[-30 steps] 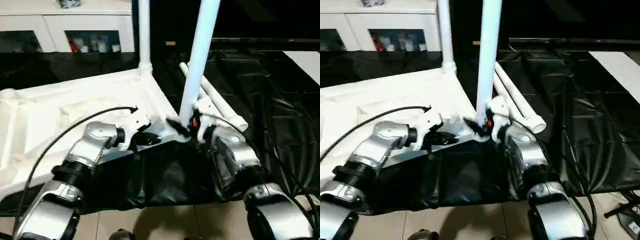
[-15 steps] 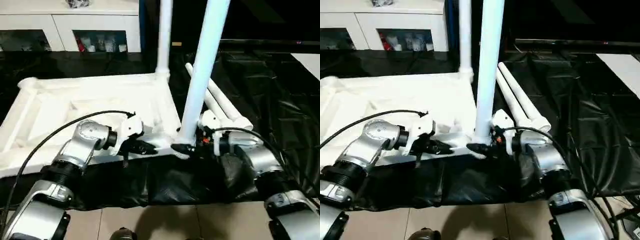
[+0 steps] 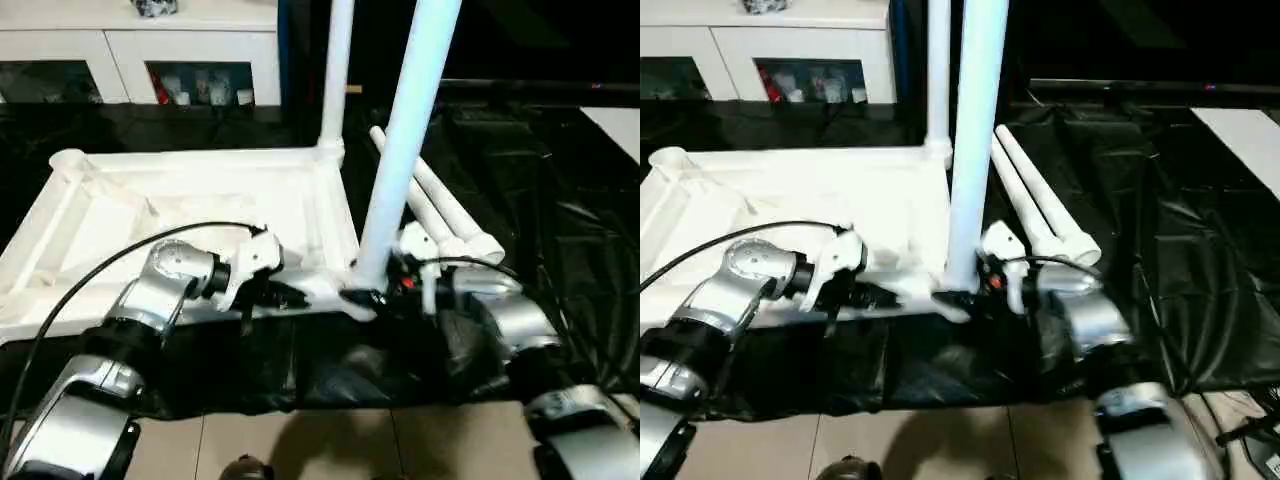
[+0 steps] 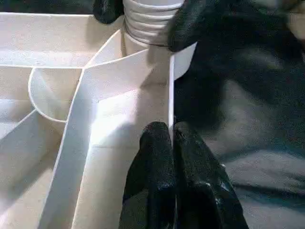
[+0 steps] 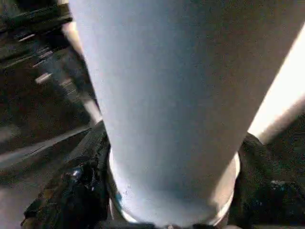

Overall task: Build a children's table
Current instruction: Insert table leg to table base

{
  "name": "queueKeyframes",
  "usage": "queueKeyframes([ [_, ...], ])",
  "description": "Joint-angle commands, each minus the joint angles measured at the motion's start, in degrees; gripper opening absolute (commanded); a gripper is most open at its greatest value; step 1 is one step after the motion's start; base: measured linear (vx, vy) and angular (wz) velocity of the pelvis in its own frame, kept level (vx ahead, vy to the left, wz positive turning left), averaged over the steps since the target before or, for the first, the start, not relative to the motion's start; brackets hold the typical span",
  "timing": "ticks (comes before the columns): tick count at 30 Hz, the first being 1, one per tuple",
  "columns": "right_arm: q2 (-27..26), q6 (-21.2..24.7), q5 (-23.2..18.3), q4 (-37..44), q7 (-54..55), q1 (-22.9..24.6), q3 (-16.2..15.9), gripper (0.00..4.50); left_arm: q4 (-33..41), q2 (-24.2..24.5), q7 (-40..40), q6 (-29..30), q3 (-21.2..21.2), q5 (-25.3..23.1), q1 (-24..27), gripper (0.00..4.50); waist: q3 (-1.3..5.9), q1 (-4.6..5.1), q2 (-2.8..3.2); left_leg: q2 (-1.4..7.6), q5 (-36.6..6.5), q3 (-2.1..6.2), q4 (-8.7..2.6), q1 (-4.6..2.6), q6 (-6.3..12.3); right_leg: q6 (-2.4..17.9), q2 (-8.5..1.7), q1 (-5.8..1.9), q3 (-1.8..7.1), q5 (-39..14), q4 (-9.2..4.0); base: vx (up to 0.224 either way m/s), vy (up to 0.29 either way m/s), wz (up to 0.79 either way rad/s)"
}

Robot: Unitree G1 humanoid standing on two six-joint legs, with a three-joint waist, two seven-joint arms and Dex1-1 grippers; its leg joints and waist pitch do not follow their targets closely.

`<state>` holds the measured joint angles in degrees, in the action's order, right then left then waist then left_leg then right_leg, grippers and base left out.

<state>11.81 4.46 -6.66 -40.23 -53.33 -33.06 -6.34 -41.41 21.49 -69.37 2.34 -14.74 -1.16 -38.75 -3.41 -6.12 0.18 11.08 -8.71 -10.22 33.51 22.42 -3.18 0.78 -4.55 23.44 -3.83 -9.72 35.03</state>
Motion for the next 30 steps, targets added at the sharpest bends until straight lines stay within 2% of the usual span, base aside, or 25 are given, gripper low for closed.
queueKeyframes([
  [1, -2.6, 0.0, 0.1, -2.0, 4.7, -1.5, 0.0, 2.75, 1.1, -2.3, 3.9, 0.7, 1.5, 0.7, -2.2, 0.00, 4.04, 0.19, 0.25, 2.30, -18.5, 0.82, -4.30, -1.78, -1.46, 11.7, -4.26, -2.40, 2.52, -19.0, -4.61, 0.000, 0.000, 0.00],
  [3, -6.3, -1.3, 1.6, -6.4, 15.0, -3.4, 1.2, 2.75, 1.3, -4.3, 10.1, 2.6, 2.3, -0.4, -2.4, 0.00, 3.97, 0.86, 0.18, 2.26, -18.6, 0.88, -4.44, -1.59, -2.03, 11.7, -4.19, -2.29, 2.59, -18.7, -4.56, 0.000, 0.000, 0.00],
  [4, -7.7, -1.8, 2.1, -7.8, 18.3, -4.1, 1.6, 2.75, 1.6, -4.9, 12.2, 3.3, 2.4, -0.9, -2.4, 0.00, 4.12, 1.30, 0.16, 2.12, -18.3, 0.97, -4.39, -1.48, -2.32, 11.7, -4.24, -2.48, 2.51, -18.6, -4.44, 0.000, 0.000, 0.00],
  [6, -10.9, -2.7, 2.8, -11.2, 25.8, -5.8, 2.6, 2.75, 3.5, -7.0, 17.8, 5.9, 2.6, -1.7, -1.9, 0.00, 4.08, 1.57, 0.20, 2.03, -18.1, 0.88, -4.31, -1.57, -2.07, 11.3, -4.11, -2.43, 2.54, -18.5, -4.66, 0.000, 0.000, 0.00],
  [8, -13.3, -3.6, 2.8, -13.2, 29.2, -6.9, 3.3, 2.75, 5.4, -9.0, 21.4, 7.3, 2.6, -2.4, -1.1, 0.00, 4.14, 1.57, 0.12, 2.03, -17.0, 0.76, -4.26, -1.65, -1.45, 11.4, -4.01, -2.45, 2.61, -16.9, -4.61, 0.000, 0.000, 0.00],
  [11, -14.3, -5.3, 3.5, -13.6, 29.1, -7.1, 2.6, 2.75, 6.7, -10.2, 22.4, 7.4, 2.3, -2.7, -0.3, 0.00, 4.31, 1.40, 0.26, 2.03, -14.9, 0.58, -4.13, -1.45, -0.37, 12.0, -3.79, -2.69, 2.57, -12.5, -4.27, 0.000, 0.000, 0.00],
  [12, -14.5, -6.0, 3.8, -13.8, 29.6, -7.1, 2.6, 2.75, 6.8, -10.5, 22.6, 6.6, 1.9, -3.0, 0.0, 0.00, 4.37, 1.41, -0.21, 2.00, -14.1, 0.52, -4.10, -1.30, 0.08, 12.2, -3.71, -2.85, 2.54, -10.9, -4.10, 0.000, 0.000, 0.00],
  [13, -14.7, -6.7, 3.6, -14.2, 29.5, -7.2, 2.9, 2.75, 6.9, -10.8, 22.4, 5.8, 1.5, -3.0, 0.4, 0.00, 4.38, 1.34, -0.09, 2.01, -13.8, 0.53, -4.06, -1.33, 0.27, 12.3, -3.74, -2.87, 2.54, -10.4, -3.98, 0.000, 0.000, 0.00],
  [14, -14.8, -7.1, 3.4, -14.6, 29.5, -7.4, 3.3, 3.31, 6.9, -11.0, 22.2, 5.3, 1.3, -3.0, 0.6, 0.00, 4.37, 1.32, 0.03, 1.97, -13.7, 0.45, -4.00, -1.37, 0.57, 12.3, -3.76, -2.81, 2.56, -10.1, -4.04, 0.000, 0.000, 0.00],
  [16, -14.7, -8.8, 2.9, -15.4, 28.0, -7.8, 4.2, 3.31, 7.4, -10.6, 21.5, 4.4, 0.5, -3.1, 1.4, 0.00, 4.24, 1.33, 0.27, 1.98, -15.0, 0.46, -4.08, -1.43, 0.59, 12.2, -3.82, -2.76, 2.60, -11.8, -4.26, 0.000, 0.000, 0.00],
  [18, -14.0, -10.1, 2.7, -15.6, 26.7, -8.0, 4.6, 3.63, 7.5, -10.1, 20.6, 3.2, 0.4, -2.9, 1.9, 0.00, 4.20, 1.47, 0.15, 2.11, -16.1, 0.52, -4.20, -1.44, 0.43, 11.9, -3.86, -2.77, 2.59, -12.8, -4.35, 0.000, 0.000, 0.00],
  [21, -12.3, -11.0, 2.3, -14.9, 24.2, -7.9, 4.7, 3.75, 7.0, -9.4, 18.7, 0.9, 0.6, -2.3, 2.7, 0.00, 4.16, 1.59, 0.26, 2.12, -17.1, 0.52, -4.23, -1.59, 0.43, 11.6, -3.80, -2.63, 2.65, -14.0, -4.47, 0.000, 0.000, 0.00],
  [24, -9.2, -11.3, 2.0, -11.7, 16.3, -6.1, 3.0, 3.75, 6.1, -7.5, 14.7, -1.3, 0.4, -1.7, 3.6, 0.00, 4.26, 1.40, 0.14, 2.12, -15.8, 0.44, -4.10, -1.44, 1.33, 12.1, -3.66, -2.89, 2.66, -11.3, -4.21, 0.000, 0.000, 0.00],
  [25, -7.4, -11.1, 2.0, -9.7, 11.5, -4.7, 1.5, 3.75, 5.4, -6.4, 12.3, -2.8, 0.2, -1.5, 3.8, 0.00, 4.24, 1.29, 0.04, 2.09, -15.4, 0.39, -4.05, -1.41, 1.77, 12.3, -3.65, -2.93, 2.63, -10.8, -4.20, 0.000, 0.000, 0.00],
  [27, -5.4, -10.8, 2.1, -8.1, 6.9, -3.4, 0.4, 3.75, 5.0, -5.2, 10.1, -3.8, 0.1, -1.2, 4.0, 0.00, 4.19, 0.82, 0.04, 2.19, -15.3, 0.27, -3.99, -1.42, 2.25, 12.2, -3.68, -2.94, 2.62, -11.3, -4.20, 0.000, 0.000, 0.00],
  [29, -4.1, -10.2, 1.9, -7.2, 4.1, -2.5, -0.2, 3.75, 4.9, -4.3, 8.6, -4.0, 0.0, -0.9, 4.1, 0.00, 4.06, 0.79, -0.06, 2.22, -16.1, 0.31, -4.13, -1.50, 2.01, 12.0, -3.57, -2.92, 2.49, -13.3, -4.38, 0.000, 0.000, 0.00],
  [30, -2.7, -9.9, 1.9, -6.7, 1.5, -1.8, -0.5, 3.75, 5.0, -3.4, 7.1, -4.3, 0.1, -0.7, 4.1, 0.00, 3.97, 0.80, 0.07, 2.34, -17.3, 0.32, -4.17, -1.61, 1.77, 11.9, -3.72, -2.67, 2.59, -14.8, -4.47, 0.000, 0.000, 0.00],
])
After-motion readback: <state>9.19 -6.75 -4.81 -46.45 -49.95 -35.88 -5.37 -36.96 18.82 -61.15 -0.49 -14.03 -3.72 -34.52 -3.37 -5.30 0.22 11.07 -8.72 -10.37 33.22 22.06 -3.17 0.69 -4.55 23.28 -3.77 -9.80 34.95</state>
